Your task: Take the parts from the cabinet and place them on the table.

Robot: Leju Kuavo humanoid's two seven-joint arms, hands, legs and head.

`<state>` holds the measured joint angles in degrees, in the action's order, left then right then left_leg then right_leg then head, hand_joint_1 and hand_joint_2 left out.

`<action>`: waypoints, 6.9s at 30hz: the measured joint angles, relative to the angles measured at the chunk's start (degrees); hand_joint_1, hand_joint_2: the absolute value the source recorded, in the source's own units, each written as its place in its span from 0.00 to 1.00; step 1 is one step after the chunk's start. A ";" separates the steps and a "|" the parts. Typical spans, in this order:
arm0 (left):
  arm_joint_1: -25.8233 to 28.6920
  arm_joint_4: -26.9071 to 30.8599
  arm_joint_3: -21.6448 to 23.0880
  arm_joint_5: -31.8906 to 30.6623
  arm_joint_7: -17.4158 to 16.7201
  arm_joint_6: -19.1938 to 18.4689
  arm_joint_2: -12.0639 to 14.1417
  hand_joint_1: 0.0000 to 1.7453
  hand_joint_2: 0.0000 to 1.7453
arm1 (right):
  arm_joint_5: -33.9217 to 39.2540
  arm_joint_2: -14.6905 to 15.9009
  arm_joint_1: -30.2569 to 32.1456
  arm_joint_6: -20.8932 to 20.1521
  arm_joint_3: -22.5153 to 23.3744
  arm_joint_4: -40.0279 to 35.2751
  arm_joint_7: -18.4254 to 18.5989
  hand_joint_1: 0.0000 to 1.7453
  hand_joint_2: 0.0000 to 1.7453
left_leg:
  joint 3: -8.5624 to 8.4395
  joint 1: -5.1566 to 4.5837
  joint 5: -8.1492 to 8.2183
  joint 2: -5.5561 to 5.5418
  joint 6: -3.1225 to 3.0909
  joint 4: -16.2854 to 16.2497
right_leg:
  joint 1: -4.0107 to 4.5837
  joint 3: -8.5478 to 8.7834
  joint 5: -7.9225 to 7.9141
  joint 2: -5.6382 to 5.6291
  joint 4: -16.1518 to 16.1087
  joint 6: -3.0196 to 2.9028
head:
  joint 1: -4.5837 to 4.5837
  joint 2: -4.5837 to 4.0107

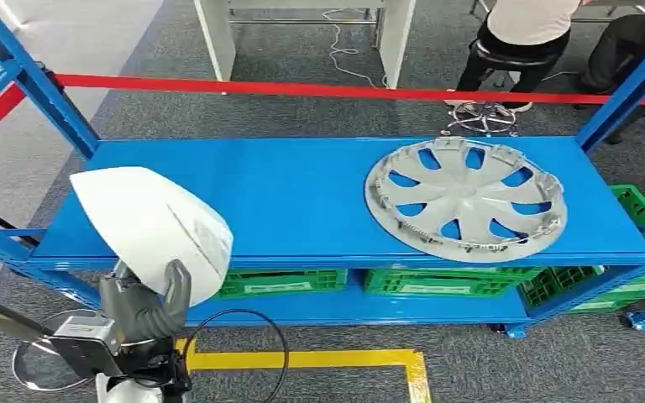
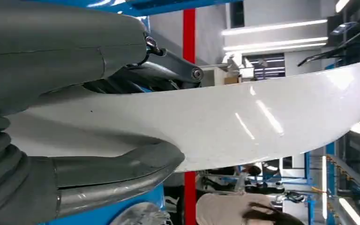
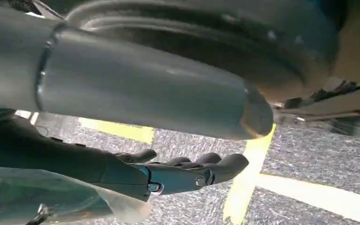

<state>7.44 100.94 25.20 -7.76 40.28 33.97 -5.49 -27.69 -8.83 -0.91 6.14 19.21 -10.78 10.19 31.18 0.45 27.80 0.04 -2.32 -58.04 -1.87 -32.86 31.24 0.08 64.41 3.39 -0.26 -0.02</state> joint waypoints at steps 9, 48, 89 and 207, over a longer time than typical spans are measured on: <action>1.14 1.16 -0.11 3.28 0.00 -3.43 0.26 1.00 1.00 | -1.33 -0.94 -0.62 0.87 0.00 0.07 0.76 0.00 0.00 | 3.33 -0.06 5.76 -0.06 2.95 -7.53 | 0.17 0.81 -1.86 -0.11 -4.85 -2.94 | 0.22 0.00; 2.72 1.22 2.43 3.26 -0.02 -7.89 -0.22 1.00 1.00 | 1.11 -1.12 -0.01 3.76 4.37 0.15 -14.12 0.00 0.00 | -5.87 -0.87 3.60 0.15 0.91 1.69 | 1.99 -1.55 -5.61 0.29 -6.85 -3.50 | 0.09 0.00; 3.41 1.29 1.22 4.37 0.00 -4.79 0.24 1.00 1.00 | -6.80 -1.51 -1.25 1.86 3.06 0.11 -17.16 0.00 0.00 | 0.41 -1.06 -1.83 -1.42 -0.33 2.14 | 1.27 -3.54 6.94 0.12 9.26 -0.90 | -0.55 0.00; 3.86 1.42 -1.46 -1.16 -0.26 -10.45 -1.18 1.00 1.00 | -14.05 -1.11 -1.05 2.30 1.90 0.17 -16.04 0.00 0.00 | 2.34 -0.90 -1.63 1.46 0.22 -0.02 | 0.93 2.50 2.44 3.04 -3.50 -0.82 | 0.53 0.00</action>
<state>11.30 102.36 23.74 -8.92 40.02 23.52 -6.67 -41.75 -9.94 -1.96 8.44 21.11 -10.60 -5.86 33.52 -0.45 26.18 1.50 -2.11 -58.06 -0.94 -30.36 33.68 3.12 60.90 2.58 0.27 -0.02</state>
